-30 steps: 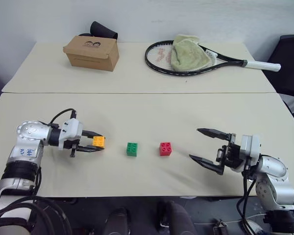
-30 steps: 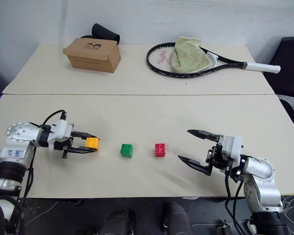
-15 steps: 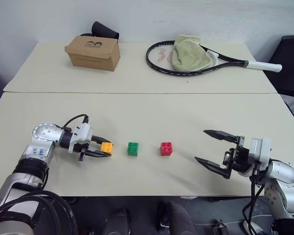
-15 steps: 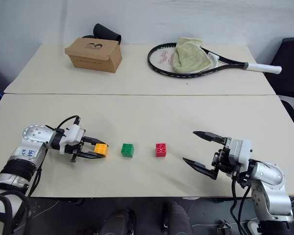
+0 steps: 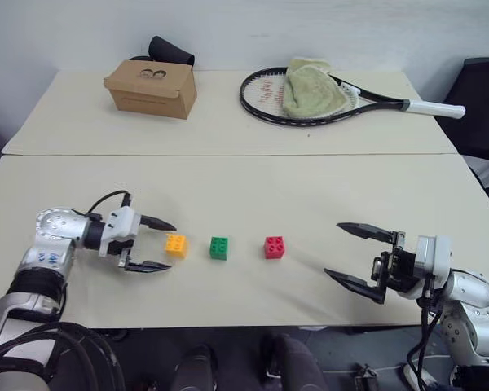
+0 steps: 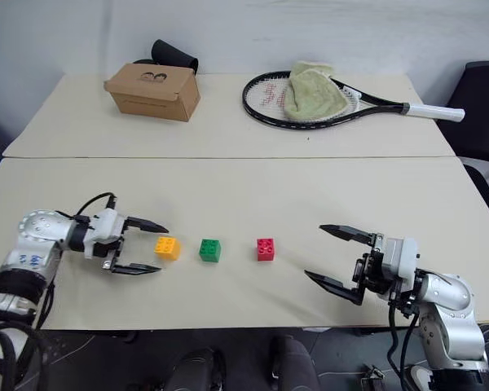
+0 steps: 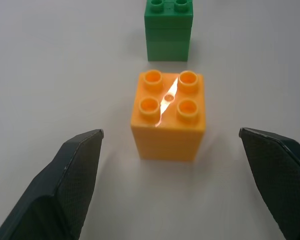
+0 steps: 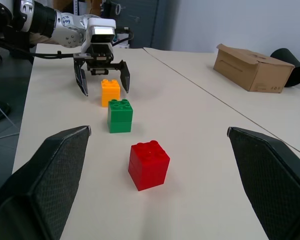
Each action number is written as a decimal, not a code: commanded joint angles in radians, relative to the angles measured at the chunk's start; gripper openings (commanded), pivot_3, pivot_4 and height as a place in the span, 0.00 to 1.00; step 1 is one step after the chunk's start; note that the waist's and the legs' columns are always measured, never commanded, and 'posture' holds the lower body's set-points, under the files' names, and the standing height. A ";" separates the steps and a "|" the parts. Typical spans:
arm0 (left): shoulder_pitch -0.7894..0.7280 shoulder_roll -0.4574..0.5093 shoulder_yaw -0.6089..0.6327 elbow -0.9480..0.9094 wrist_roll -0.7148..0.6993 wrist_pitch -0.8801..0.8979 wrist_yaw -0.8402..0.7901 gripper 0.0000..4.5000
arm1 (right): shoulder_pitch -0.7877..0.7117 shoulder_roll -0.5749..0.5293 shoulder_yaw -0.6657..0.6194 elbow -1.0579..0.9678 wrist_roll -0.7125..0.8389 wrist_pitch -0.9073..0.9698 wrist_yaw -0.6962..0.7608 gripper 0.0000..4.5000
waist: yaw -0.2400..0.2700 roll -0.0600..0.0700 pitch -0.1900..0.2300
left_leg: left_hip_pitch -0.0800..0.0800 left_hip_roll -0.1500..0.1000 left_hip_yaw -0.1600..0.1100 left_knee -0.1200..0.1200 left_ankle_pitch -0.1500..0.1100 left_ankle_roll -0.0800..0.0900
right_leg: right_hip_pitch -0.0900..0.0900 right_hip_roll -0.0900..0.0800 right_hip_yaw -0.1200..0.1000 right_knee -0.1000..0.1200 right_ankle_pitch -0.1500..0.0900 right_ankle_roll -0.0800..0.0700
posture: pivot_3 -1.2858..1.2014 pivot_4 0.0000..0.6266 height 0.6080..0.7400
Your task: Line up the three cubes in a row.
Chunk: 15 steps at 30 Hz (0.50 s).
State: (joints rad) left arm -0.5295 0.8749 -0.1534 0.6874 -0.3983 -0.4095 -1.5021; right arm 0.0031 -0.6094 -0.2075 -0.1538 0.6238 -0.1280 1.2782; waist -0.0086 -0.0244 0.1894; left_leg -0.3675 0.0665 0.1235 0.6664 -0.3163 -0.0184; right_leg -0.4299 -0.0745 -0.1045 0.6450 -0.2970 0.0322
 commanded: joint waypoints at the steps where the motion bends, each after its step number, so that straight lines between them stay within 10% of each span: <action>1: 0.150 0.096 0.139 -0.151 -0.036 0.072 0.031 0.98 | -0.017 -0.092 -0.071 0.012 0.038 0.025 0.065 1.00 | 0.000 0.000 0.000 | 0.000 0.000 0.000 0.000 -0.001 0.001 | 0.000 0.000 0.000 0.000 0.000 0.000 | 0.52 0.24 1.00; 7: 0.562 0.199 0.490 -0.504 -0.135 0.291 0.183 0.98 | -0.093 -0.332 -0.109 0.109 -0.005 0.066 0.203 1.00 | -0.008 0.001 0.001 | -0.001 0.000 -0.003 0.000 -0.004 0.006 | 0.001 -0.004 0.004 -0.002 0.000 0.000 | 0.52 0.24 1.00; 15: 0.614 0.187 0.597 -0.559 -0.091 0.337 0.225 0.98 | -0.172 -0.339 -0.045 0.183 -0.058 0.053 0.244 1.00 | 0.009 0.001 0.001 | -0.001 -0.001 -0.005 -0.001 -0.003 0.005 | 0.001 -0.004 0.002 -0.002 -0.001 -0.001 | 0.52 0.24 1.00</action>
